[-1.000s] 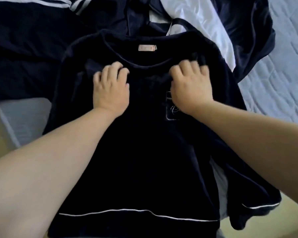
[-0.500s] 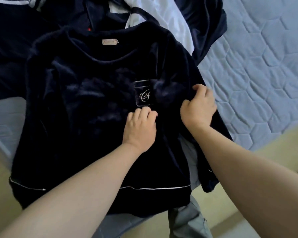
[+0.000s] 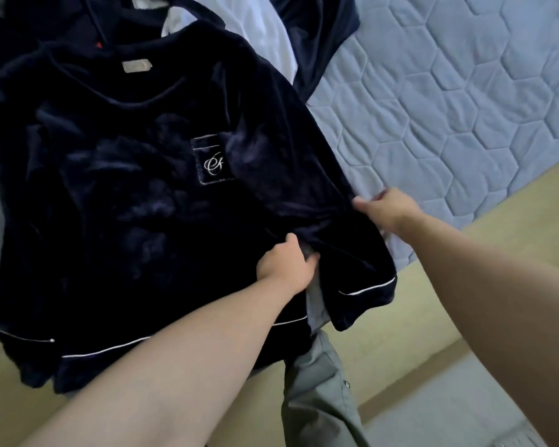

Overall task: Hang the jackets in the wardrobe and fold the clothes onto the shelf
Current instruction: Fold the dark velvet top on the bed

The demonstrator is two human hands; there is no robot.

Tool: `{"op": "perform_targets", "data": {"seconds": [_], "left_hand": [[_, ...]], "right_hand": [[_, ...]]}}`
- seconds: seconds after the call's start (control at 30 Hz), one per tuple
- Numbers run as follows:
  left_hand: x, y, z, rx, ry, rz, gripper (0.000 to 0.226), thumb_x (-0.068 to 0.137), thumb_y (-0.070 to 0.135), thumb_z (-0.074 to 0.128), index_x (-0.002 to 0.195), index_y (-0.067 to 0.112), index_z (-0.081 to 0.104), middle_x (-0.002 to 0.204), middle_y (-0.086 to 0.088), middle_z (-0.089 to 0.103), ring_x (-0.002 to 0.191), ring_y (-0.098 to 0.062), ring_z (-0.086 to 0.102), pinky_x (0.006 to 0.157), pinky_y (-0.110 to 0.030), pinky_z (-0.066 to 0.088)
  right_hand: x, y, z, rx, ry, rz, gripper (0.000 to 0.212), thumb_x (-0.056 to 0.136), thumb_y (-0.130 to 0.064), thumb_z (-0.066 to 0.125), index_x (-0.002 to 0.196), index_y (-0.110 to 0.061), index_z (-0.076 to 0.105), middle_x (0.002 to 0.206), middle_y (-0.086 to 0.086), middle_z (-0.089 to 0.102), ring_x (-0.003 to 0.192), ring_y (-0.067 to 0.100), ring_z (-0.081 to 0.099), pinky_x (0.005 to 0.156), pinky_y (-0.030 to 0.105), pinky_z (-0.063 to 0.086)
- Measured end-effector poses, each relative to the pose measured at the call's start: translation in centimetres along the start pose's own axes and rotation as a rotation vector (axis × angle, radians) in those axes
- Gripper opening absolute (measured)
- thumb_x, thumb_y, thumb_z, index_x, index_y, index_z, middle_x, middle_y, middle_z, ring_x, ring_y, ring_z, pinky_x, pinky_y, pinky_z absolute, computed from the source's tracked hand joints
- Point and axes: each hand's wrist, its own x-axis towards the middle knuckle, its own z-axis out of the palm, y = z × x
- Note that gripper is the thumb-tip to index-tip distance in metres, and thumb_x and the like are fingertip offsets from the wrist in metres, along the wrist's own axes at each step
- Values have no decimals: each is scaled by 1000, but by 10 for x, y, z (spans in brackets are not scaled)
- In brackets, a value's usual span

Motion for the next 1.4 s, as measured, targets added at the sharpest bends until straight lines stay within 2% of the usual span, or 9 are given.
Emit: {"op": "perform_targets", "data": {"seconds": [0.33,0.5,0.6,0.7,0.8,0.97,1.03,1.2,1.4], "left_hand": [[26,60,-52,-1386,-371,-310,39,98,45,55,118,14,70,110,-8,75,101,-27,72,91,-42,57],[21,41,-89,-1321,-567,-235,55,95,61,48,90,17,82,97,-9,77,87,-23,75,76,-35,58],[18,4,-106,-1319,-533,-205,49,95,56,54,82,18,83,89,-5,77,80,-17,74,62,-25,57],[10,-49,-120,-1088,-92,-257,40,88,51,69,83,12,78,85,-4,76,83,-21,71,67,-26,55],[-1,-106,-137,-989,249,-141,38,85,58,67,98,23,71,97,1,73,85,-19,70,73,-32,54],[-32,-154,-165,-643,-42,188,39,76,66,72,94,32,75,91,11,76,85,-6,72,77,-24,54],[-32,-164,-165,-564,145,133,11,83,36,75,81,25,71,74,9,71,73,-8,68,64,-22,49],[-25,-206,-163,-1451,198,-394,16,75,11,60,85,12,72,71,-5,71,64,-25,67,60,-31,56],[7,-203,-166,-437,388,-469,51,88,13,52,139,9,47,134,-13,55,110,-33,58,76,-34,48]], "right_hand": [[-57,30,-4,596,-665,60,41,70,-30,85,106,-14,73,94,7,78,83,24,76,74,36,60],[-117,1,20,617,-786,-170,34,59,-16,83,91,-16,71,77,8,67,65,27,55,51,26,32],[-141,-35,45,655,-779,-273,37,60,-13,77,97,-12,72,86,13,69,71,38,58,57,33,45],[-156,-74,75,670,-726,-368,30,63,-9,69,92,-11,75,91,8,75,88,26,70,86,39,55],[-166,-108,112,495,-619,-472,12,67,-6,66,77,-13,70,72,-6,68,70,7,64,74,29,54],[-182,-142,174,237,-680,-626,27,72,-6,70,84,-30,65,89,-8,70,85,9,64,74,23,51],[-180,-141,196,233,-756,-574,39,68,1,65,90,-31,65,87,-3,67,79,12,62,74,23,50],[-145,-130,216,515,-299,-278,37,84,2,52,115,-13,66,79,2,63,70,15,58,61,23,47],[-106,-137,190,1078,-337,10,25,82,-21,57,105,-26,67,110,1,69,103,21,66,84,37,53]]}}
